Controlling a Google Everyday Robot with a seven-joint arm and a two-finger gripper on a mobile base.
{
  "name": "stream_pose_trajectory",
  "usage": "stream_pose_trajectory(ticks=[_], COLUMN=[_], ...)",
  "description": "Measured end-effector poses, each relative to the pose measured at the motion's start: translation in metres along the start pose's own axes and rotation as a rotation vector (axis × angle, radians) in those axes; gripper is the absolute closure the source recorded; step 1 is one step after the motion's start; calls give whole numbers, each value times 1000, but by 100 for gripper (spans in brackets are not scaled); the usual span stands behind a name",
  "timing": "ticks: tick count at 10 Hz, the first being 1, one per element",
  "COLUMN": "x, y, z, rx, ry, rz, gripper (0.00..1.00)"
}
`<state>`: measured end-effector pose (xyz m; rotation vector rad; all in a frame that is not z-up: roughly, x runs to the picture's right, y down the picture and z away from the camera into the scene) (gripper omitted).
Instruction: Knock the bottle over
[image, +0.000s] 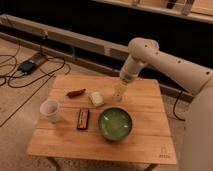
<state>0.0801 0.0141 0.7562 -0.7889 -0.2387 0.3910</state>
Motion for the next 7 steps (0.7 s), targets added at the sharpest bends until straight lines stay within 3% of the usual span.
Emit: stream_pose_trajectory(ticks=[5, 7], x=[35, 33], y=[-11, -10], z=[3, 4], rx=[-27, -30], ry=[-10, -9], rz=[79, 76], gripper=[20, 20])
